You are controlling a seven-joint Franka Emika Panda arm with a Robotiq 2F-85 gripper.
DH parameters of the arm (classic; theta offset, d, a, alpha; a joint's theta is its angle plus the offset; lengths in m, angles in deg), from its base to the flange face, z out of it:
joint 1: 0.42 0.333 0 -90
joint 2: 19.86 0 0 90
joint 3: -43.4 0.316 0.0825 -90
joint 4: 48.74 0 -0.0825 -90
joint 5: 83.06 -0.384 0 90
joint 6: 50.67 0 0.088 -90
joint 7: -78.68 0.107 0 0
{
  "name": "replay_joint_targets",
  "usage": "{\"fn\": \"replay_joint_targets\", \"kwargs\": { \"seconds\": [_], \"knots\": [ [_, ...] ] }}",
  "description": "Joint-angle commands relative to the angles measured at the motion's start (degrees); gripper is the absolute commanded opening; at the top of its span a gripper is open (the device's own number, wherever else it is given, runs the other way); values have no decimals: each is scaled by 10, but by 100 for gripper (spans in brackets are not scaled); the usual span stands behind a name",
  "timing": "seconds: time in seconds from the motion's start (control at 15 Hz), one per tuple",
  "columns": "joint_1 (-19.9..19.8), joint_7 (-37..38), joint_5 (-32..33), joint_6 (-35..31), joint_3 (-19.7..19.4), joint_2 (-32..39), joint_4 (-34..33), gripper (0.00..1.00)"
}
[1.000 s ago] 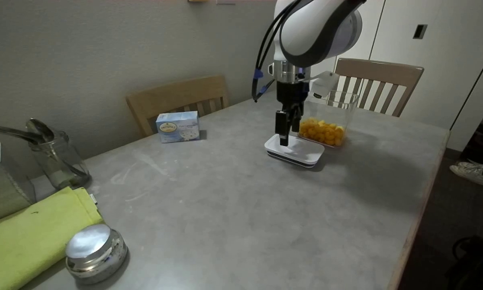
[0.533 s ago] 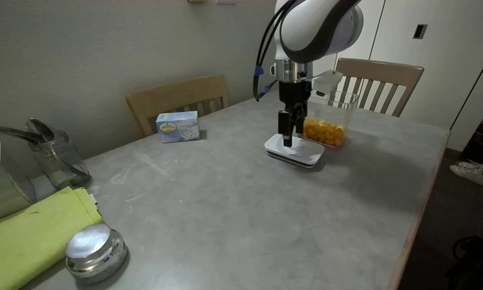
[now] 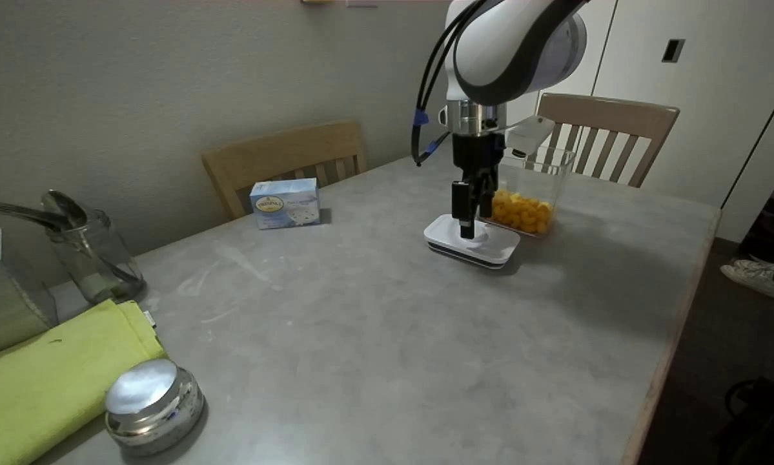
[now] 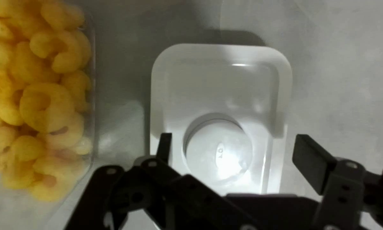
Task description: Pick the lid and cover the container
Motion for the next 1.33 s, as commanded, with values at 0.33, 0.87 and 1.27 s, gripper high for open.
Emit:
{"fn": "replay_joint_targets", "kwargs": {
  "seconds": [0.33,0.87,1.27],
  "knots": [
    [-10,-13,-11,3,2,-6,15,60],
    [-10,-13,-11,4,2,-6,15,39],
    [-8,-10,-8,4,1,-7,14,34]
  ]
}}
